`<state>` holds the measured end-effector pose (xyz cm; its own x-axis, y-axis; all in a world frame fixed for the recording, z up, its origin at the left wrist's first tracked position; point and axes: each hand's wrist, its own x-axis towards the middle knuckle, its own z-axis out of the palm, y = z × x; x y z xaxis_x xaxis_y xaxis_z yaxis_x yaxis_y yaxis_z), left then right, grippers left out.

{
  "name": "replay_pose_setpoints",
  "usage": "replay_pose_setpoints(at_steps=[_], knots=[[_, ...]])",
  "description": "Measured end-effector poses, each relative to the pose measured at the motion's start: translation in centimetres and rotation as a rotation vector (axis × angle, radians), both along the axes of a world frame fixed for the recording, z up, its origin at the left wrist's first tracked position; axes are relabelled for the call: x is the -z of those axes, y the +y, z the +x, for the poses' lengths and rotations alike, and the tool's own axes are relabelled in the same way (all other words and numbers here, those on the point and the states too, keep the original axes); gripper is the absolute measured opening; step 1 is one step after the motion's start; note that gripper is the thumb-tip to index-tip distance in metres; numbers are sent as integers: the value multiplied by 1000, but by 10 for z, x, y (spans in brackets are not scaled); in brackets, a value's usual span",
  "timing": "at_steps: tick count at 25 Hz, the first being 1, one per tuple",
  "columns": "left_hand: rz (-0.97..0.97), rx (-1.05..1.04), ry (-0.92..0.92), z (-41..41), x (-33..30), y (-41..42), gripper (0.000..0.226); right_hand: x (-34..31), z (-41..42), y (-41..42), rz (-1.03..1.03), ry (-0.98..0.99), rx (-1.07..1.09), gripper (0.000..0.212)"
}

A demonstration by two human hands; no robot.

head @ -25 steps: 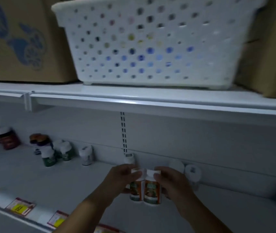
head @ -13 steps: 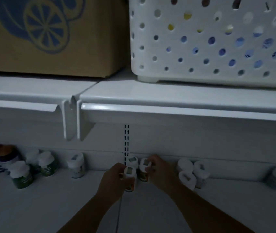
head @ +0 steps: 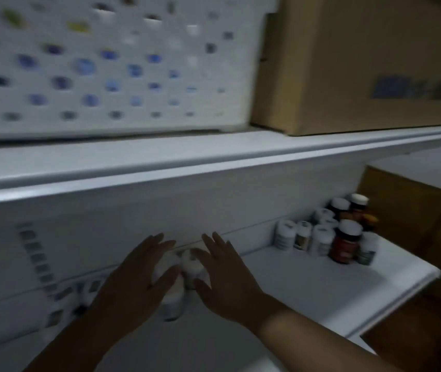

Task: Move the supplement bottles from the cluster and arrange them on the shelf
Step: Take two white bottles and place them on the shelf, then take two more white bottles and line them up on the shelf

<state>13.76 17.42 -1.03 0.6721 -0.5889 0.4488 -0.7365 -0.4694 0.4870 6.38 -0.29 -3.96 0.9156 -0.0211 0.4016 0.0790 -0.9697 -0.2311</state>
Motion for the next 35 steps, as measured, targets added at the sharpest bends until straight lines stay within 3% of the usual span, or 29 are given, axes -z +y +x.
replay_pose_setpoints(at_steps=[3, 6, 9, 11, 18, 20, 25, 29, 31, 32, 35], knots=[[47, 98, 97, -20, 7, -77, 76, 11, -39, -66, 75, 103, 173, 64], [75, 200, 173, -35, 23, -150, 95, 26, -74, -124, 169, 209, 257, 62], [189, 270, 238, -39, 39, -208, 59, 50, -104, -178, 235, 161, 320, 64], [229, 247, 216, -32, 51, -244, 55, 61, -118, -216, 281, 170, 350, 55], [262, 140, -24, 12, 61, -340, 63, 25, -76, -296, 95, 115, 328, 43], [311, 97, 21, 14, 68, -351, 61, 16, -54, -306, -6, 91, 263, 33], [-25, -38, 288, 4, 75, -352, 41, 6, -1, -317, -200, 281, 279, 25], [-463, -115, 747, 3, 63, -322, 31, 13, 18, -313, -245, 235, 215, 25], [-659, -63, 1042, -1, 55, -295, 21, 13, 16, -305, -82, 182, 139, 25], [-726, -18, 1175, -5, 53, -279, 21, 11, 11, -297, 151, 157, 118, 20], [-912, 90, 1404, -20, 48, -238, 54, 2, -10, -262, 1282, 236, -56, 7]])
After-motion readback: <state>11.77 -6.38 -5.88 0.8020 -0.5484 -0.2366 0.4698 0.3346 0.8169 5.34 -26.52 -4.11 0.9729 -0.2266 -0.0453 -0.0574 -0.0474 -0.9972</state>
